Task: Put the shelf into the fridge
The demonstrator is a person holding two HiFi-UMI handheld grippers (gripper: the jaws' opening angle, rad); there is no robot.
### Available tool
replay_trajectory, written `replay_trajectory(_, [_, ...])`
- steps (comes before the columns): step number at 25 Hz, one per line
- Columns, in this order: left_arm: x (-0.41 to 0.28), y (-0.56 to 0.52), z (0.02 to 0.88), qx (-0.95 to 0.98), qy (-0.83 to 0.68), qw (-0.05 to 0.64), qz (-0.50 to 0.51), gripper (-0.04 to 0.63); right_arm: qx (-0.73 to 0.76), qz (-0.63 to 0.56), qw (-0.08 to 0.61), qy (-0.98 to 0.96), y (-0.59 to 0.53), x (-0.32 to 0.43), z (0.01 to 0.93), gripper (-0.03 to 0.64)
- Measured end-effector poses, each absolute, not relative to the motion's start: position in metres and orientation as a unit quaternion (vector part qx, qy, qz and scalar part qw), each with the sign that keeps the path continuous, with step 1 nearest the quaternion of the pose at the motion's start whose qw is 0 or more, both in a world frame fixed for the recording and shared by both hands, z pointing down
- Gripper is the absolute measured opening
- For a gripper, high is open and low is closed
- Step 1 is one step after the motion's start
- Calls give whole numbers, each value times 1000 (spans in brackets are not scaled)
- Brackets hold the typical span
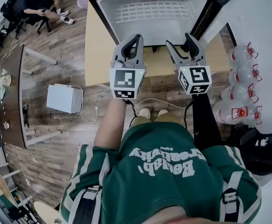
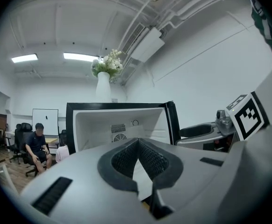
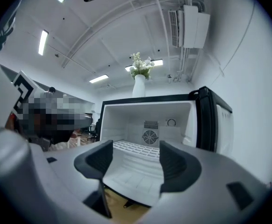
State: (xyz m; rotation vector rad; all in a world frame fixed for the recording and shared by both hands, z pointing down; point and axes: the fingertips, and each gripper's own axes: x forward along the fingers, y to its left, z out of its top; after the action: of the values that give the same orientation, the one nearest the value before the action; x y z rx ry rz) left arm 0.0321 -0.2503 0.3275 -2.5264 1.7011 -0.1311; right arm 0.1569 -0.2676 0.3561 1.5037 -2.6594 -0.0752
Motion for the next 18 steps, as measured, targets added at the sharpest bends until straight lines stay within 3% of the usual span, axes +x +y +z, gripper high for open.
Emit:
replay_trajectory(9, [74, -228, 327, -799, 597, 49, -48, 0, 449, -26, 28, -893, -253, 185, 355, 256])
replay_trajectory(16, [91, -215, 326, -787, 613, 52, -50, 0, 435, -17, 28, -900, -245, 205, 359, 103])
replay_trajectory(18, [95, -213, 325, -786, 614, 54, -53, 0, 429, -11, 18, -903, -242, 209, 356, 3])
